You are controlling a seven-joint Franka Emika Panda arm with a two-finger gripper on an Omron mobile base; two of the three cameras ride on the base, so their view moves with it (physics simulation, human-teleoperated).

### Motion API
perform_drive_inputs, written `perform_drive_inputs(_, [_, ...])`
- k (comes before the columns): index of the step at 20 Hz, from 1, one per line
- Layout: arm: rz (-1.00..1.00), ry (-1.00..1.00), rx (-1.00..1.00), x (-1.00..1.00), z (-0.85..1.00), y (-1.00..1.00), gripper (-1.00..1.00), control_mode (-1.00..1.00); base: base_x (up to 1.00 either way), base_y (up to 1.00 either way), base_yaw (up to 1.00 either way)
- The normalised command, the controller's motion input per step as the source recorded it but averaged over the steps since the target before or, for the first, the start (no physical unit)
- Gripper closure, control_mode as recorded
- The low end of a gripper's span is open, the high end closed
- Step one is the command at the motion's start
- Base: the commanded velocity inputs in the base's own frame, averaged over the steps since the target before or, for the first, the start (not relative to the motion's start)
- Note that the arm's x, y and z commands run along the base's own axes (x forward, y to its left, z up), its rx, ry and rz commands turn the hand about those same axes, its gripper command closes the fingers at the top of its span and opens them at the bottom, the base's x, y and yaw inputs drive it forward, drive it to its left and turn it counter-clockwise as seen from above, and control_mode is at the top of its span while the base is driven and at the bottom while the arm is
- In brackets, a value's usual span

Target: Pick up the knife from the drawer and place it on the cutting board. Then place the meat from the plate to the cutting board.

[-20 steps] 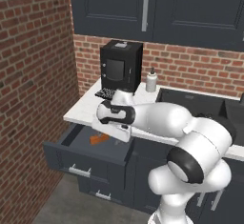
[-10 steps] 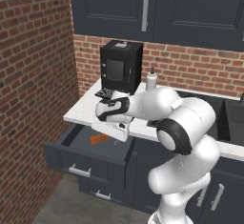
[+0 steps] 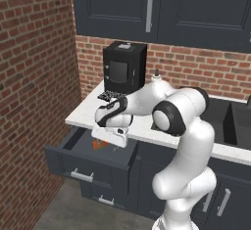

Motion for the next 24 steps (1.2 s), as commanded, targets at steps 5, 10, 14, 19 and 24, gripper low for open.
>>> perform_drive_inputs(5, [0.00,0.06,-0.14,0.21,-0.40,0.28,-1.00,-1.00,0.00,0.00,0.00])
perform_drive_inputs(10, [0.00,0.02,-0.08,0.13,-0.26,0.11,-1.00,-1.00,0.00,0.00,0.00])
perform_drive_inputs(14, [0.00,0.00,0.00,0.04,-0.17,0.00,-1.00,-1.00,0.00,0.00,0.00])
perform_drive_inputs(19, [0.00,0.00,0.00,0.02,-0.10,0.00,-1.00,-1.00,0.00,0.00,0.00])
perform_drive_inputs(24, [0.01,0.01,0.00,0.01,-0.25,0.00,-1.00,-1.00,0.00,0.00,0.00])
